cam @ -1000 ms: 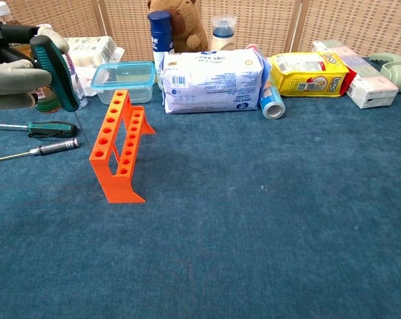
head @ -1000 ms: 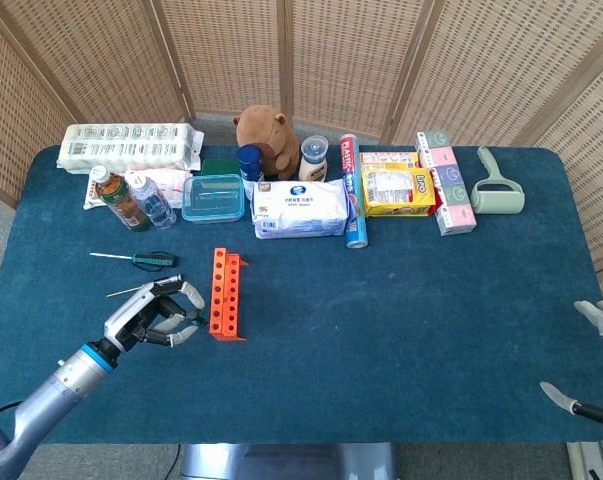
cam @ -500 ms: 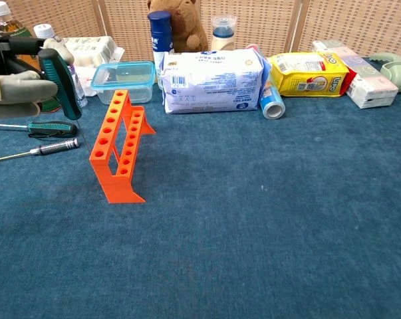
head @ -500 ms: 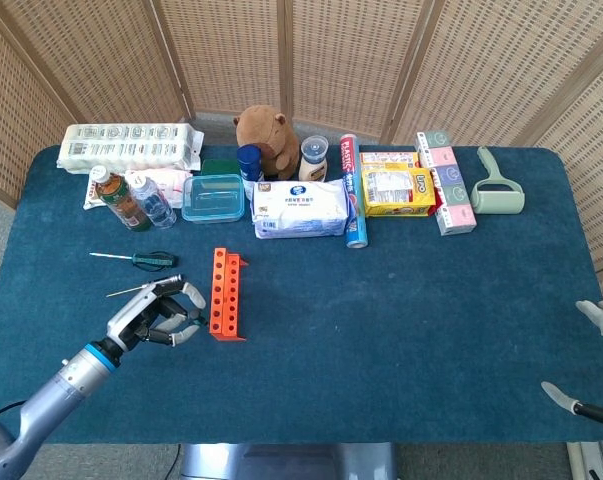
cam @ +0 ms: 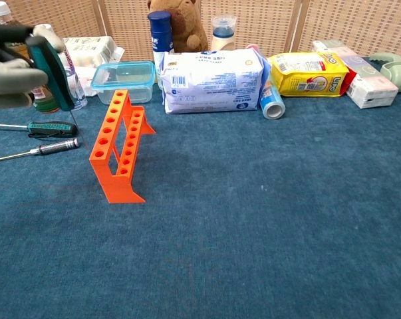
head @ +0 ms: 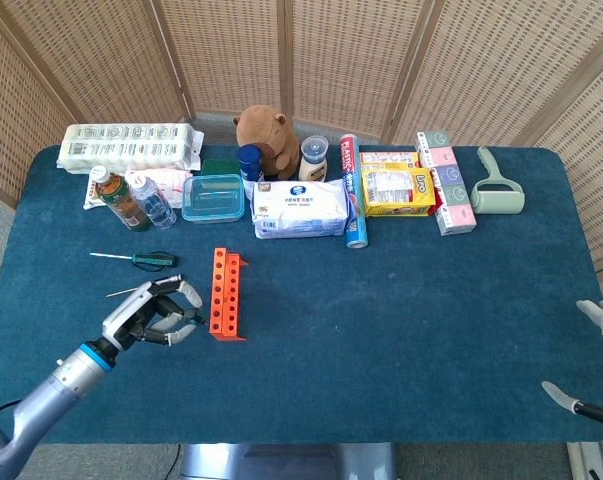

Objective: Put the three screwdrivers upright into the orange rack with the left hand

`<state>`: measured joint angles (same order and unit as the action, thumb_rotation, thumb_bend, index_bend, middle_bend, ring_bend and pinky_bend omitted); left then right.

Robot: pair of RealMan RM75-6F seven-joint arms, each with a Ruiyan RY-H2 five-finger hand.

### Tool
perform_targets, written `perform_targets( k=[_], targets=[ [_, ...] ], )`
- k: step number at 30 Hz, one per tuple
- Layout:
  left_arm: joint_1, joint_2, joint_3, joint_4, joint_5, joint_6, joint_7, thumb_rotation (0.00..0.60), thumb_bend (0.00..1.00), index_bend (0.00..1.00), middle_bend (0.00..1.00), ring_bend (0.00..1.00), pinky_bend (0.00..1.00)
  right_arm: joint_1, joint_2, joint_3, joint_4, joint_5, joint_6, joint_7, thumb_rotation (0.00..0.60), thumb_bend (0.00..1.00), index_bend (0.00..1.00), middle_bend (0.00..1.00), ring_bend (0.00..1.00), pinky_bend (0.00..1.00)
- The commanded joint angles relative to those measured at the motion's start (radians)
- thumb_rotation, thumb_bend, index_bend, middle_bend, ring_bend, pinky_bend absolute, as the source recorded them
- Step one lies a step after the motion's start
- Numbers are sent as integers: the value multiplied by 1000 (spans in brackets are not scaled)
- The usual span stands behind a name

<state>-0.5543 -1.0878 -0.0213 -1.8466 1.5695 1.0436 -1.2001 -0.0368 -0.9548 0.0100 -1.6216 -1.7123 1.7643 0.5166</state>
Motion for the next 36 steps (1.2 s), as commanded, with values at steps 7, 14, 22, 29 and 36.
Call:
perform_targets(
  k=[7, 14, 22, 29, 36],
  targets=[
    [-8, -1, -1, -17, 2, -2, 5, 600, 440, 553, 977, 976, 950, 0, 0, -1, -1, 0, -1, -2, 600, 31, 71, 148, 87, 23],
    [-17, -23, -7, -10, -29, -24, 23, 600, 441, 553, 977, 976, 950, -1, 1, 1, 2, 5, -1, 5, 600, 32, 72, 147, 87, 23],
    [-15, -37, -6, 8, -50, -37, 35, 600, 440, 552, 978, 976, 950, -3, 2, 1, 3, 3, 4, 10, 600, 31, 71, 148, 87, 23],
    [-17, -72, -2, 52, -62, -55, 29, 600, 440, 553, 977, 976, 950, -3, 2, 1, 3, 4, 3, 11, 600, 31, 71, 148, 87, 23],
    [-30, -108, 1, 88, -99, -105, 118, 600, 438, 551, 978, 976, 950, -3, 3, 1, 4, 6, 1, 15, 600, 31, 71, 147, 87, 23]
  ],
)
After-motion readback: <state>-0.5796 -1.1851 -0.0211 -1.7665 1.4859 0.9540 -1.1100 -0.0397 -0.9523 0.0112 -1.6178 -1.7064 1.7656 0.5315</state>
